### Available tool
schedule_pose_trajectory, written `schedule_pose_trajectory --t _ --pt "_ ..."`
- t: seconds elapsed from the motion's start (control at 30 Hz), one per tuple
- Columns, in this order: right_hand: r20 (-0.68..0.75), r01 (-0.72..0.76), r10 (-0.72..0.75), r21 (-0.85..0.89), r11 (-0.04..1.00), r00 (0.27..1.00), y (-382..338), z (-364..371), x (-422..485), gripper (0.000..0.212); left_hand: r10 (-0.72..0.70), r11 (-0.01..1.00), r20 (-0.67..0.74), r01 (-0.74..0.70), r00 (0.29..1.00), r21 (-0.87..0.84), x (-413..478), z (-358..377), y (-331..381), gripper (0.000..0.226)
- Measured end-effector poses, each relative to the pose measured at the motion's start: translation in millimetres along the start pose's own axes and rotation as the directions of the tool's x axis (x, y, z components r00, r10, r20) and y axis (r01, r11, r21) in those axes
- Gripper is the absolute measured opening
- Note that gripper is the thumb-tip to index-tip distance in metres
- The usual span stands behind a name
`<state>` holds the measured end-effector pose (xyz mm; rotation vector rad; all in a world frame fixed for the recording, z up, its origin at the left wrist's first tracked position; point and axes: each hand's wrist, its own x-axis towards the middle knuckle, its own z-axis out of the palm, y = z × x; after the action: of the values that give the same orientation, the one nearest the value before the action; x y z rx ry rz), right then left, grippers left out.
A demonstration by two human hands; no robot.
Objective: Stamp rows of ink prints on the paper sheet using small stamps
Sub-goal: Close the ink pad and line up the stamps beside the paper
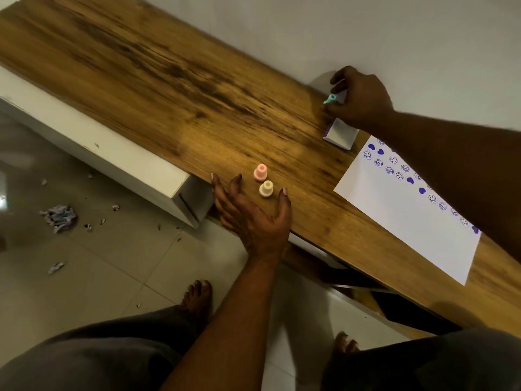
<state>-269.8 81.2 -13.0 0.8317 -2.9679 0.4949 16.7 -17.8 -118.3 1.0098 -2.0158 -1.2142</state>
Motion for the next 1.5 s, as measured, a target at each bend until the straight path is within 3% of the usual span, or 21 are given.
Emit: schedule_pose_trajectory --t 0.1,0.2,0.27,0.4,0.5,0.6,0.67,0.77,0.87,0.97,1.13,1.27,1.5 --pt "-0.131 0.077 -0.061 0.121 0.99 0.99 -15.1 -4.3 -9.9 0.055 0.005 1.0 0.002 -0.005 1.0 -0.006 0.1 -0.5 0.1 0.093" --pt "-0.057 0.26 -0.254 0.255 0.931 0.966 -42.7 -7.0 -28.1 0.049 0.013 1.0 0.005 -0.012 1.0 -0.016 0.1 0.3 -1.0 0.092" --pt "0.128 0.393 -0.443 0.291 0.872 0.888 -64.1 -7.4 -40.3 0.05 0.022 1.0 0.006 -0.022 1.0 -0.009 0.0 0.6 -2.6 0.088" --pt "0.408 0.639 -0.666 0.222 0.736 0.625 -100.2 5.7 -52.9 0.05 0.033 0.999 0.004 -0.033 0.999 0.003 1.5 3.4 -7.0 0.076" --pt "0.451 0.702 -0.708 0.217 0.678 0.544 -115.6 16.9 -58.3 0.042 0.033 0.999 -0.015 -0.033 0.999 0.005 1.0 4.1 -10.1 0.068" --pt "0.481 0.738 -0.715 0.188 0.649 0.506 -122.2 24.1 -59.6 0.029 0.035 0.999 -0.04 -0.035 0.999 0.0 -0.2 3.7 -13.2 0.056" --pt "0.457 0.734 -0.706 0.152 0.661 0.541 -120.4 27.1 -56.3 0.026 0.028 0.999 -0.049 -0.027 0.998 0.017 -0.6 4.8 -12.4 0.045" --pt "0.369 0.665 -0.635 0.059 0.745 0.679 -105.7 27.2 -44.1 0.028 0.034 0.995 -0.08 -0.027 0.996 0.092 -1.5 4.7 -7.0 0.035" --pt "0.261 0.46 -0.449 0.019 0.888 0.855 -78.4 21.9 -28.1 0.03 0.071 0.979 -0.042 -0.062 0.997 0.192 -0.5 2.2 1.1 0.032" --pt "0.177 0.293 -0.281 -0.049 0.955 0.943 -47.3 14.6 -15.1 0.031 0.154 0.941 0.045 -0.161 0.987 0.297 5.4 -0.3 11.2 0.027" --pt "0.147 0.14 -0.12 -0.13 0.982 0.982 -19.5 2.6 -7.3 0.03 0.142 0.899 0.145 -0.189 0.979 0.396 28.1 0.9 35.5 0.024" --pt "0.171 0.212 -0.186 -0.145 0.967 0.967 -16.4 -0.2 -9.5 0.029 0.083 0.897 0.18 -0.152 0.98 0.414 47.7 6.0 50.7 0.023" --pt "0.136 0.204 -0.19 -0.102 0.974 0.972 -7.1 1.5 -13.0 0.041 0.091 0.906 0.234 -0.178 0.968 0.383 61.3 22.0 62.2 0.026"
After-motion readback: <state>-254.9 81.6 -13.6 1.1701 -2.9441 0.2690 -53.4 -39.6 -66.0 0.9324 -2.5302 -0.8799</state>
